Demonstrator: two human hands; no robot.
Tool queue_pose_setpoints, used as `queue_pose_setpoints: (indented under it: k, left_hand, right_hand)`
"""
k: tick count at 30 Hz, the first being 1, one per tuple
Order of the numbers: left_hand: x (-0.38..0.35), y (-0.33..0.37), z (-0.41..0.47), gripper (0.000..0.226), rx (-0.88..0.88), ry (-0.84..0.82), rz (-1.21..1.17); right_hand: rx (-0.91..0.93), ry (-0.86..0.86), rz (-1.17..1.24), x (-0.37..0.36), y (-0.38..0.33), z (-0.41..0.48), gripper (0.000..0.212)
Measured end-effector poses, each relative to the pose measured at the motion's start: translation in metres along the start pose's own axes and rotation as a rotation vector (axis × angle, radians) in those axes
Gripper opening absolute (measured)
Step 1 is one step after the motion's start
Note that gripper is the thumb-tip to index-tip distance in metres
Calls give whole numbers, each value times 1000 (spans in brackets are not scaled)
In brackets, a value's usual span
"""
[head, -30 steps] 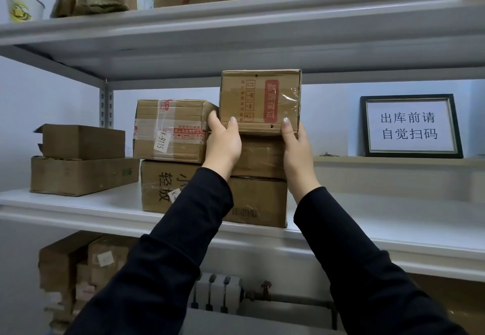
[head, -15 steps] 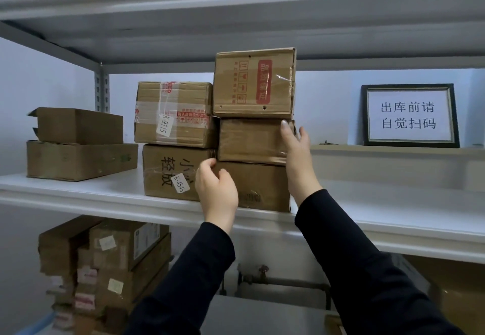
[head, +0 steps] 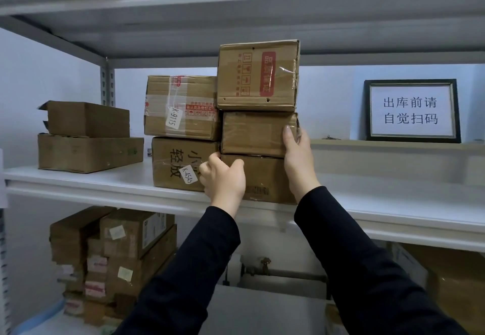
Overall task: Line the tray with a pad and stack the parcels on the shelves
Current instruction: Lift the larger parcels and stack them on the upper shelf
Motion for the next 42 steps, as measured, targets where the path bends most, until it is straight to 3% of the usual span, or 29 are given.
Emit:
queue_pose_setpoints:
  k: [6,15,19,23,28,35,42]
  left_hand:
    - [-1,1,-3,62,57,-38,38]
    - [-2,5,-27,64,7,62,-167]
    - [-8,0,-48,43,-55,44,-360]
    - [-21,-15,-75,12,-50,-87,-601]
    - [-43,-61,-104,24,189,-273,-654]
    - [-79,-133,-154,21,712,-460,-612]
    - [-117,-193,-175,21,875,-431,-550]
  right_hand:
    - [-37,-81,-22,2,-6,-12,76]
    - [-83,-74,-96,22,-3,-38,61]
    - [-4,-9,-136,50,-7,-60,15]
    - [-4,-28,-56,68,7,-89,20]
    - [-170,-100,-196,90,48,-126,20]
    - [-392,-15,-240,133,107,-165,13]
    - [-530,-10,-320,162,176,-158,17]
Point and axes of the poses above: each hand's wrist, its own z-axis towards the middle knuckle, its own x-axis out of the back of the hand, y = z × x, the point moved 7 cm from there along z, towards the middle knuckle, and after that the axes turned 6 degrees about -z, right-handed, at the moved point
